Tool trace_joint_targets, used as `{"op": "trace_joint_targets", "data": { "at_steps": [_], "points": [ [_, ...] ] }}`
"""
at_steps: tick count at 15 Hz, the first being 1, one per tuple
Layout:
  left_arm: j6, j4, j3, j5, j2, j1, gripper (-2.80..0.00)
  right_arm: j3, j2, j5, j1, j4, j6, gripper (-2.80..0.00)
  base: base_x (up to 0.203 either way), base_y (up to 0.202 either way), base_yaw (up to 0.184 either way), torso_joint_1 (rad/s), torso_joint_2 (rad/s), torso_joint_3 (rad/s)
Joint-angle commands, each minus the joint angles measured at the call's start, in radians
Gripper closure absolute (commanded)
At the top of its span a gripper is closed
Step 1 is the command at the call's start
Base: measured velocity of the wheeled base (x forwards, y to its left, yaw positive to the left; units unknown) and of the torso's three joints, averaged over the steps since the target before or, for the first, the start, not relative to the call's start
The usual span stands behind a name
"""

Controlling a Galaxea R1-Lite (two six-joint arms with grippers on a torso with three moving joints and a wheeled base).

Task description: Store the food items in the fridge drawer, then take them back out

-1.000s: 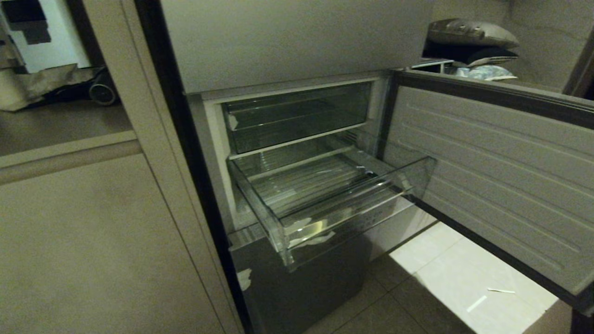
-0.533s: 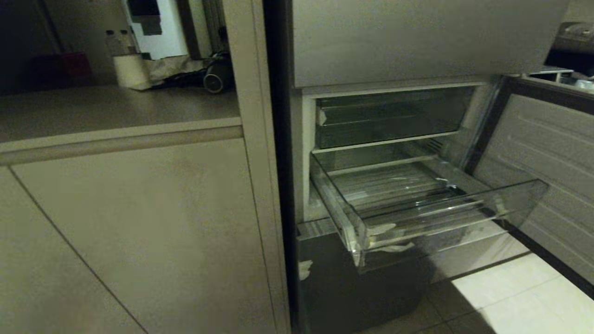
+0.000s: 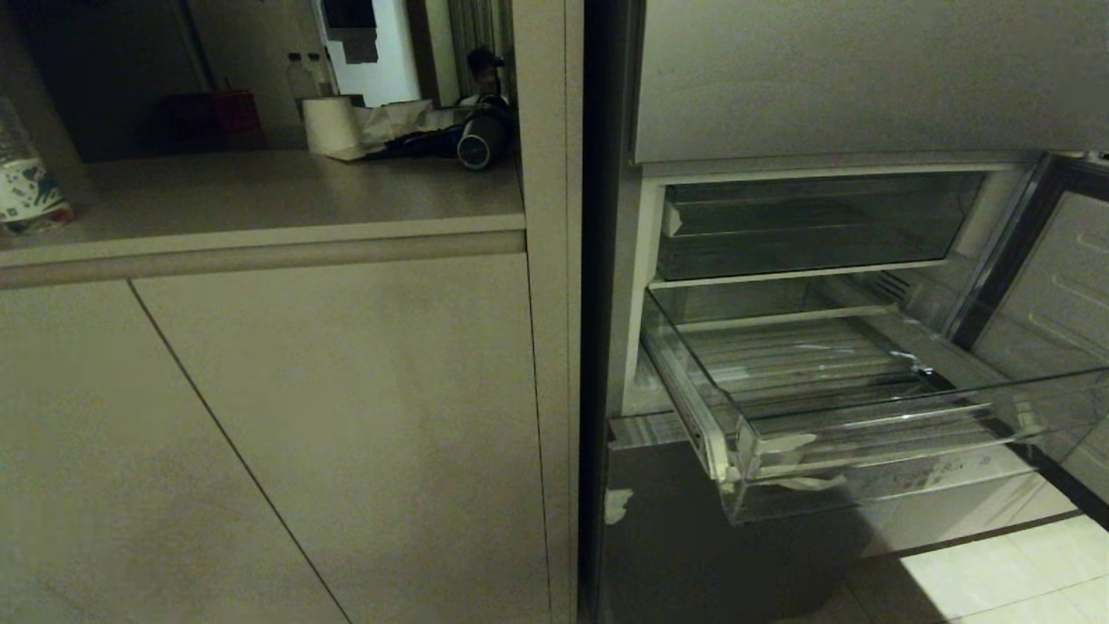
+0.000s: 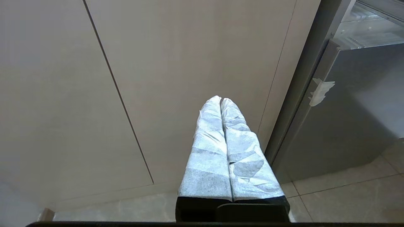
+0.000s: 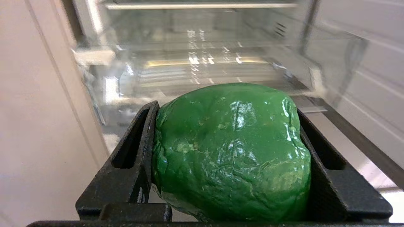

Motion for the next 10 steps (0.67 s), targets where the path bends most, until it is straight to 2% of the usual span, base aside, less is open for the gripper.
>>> {"op": "trace_joint_targets", "data": {
  "at_steps": [1, 4, 10],
  "points": [
    [-0.001, 0.000, 0.000, 0.001, 0.001, -0.001, 0.00, -0.036, 0.256, 0.016, 0.001, -0.105, 0.016, 0.00, 0.000, 0.000, 0.000, 0.000, 0.00, 0.000],
    [0.000, 0.000, 0.000, 0.001, 0.000, 0.001, 0.00, -0.213, 0.614, 0.044, 0.002, -0.177, 0.057, 0.00, 0.000, 0.000, 0.000, 0.000, 0.00, 0.000],
    [-0.001, 0.000, 0.000, 0.001, 0.000, 0.001, 0.00, -0.727, 1.225, 0.075, 0.007, -0.270, 0.107, 0.00, 0.000, 0.000, 0.000, 0.000, 0.00, 0.000]
  ]
}}
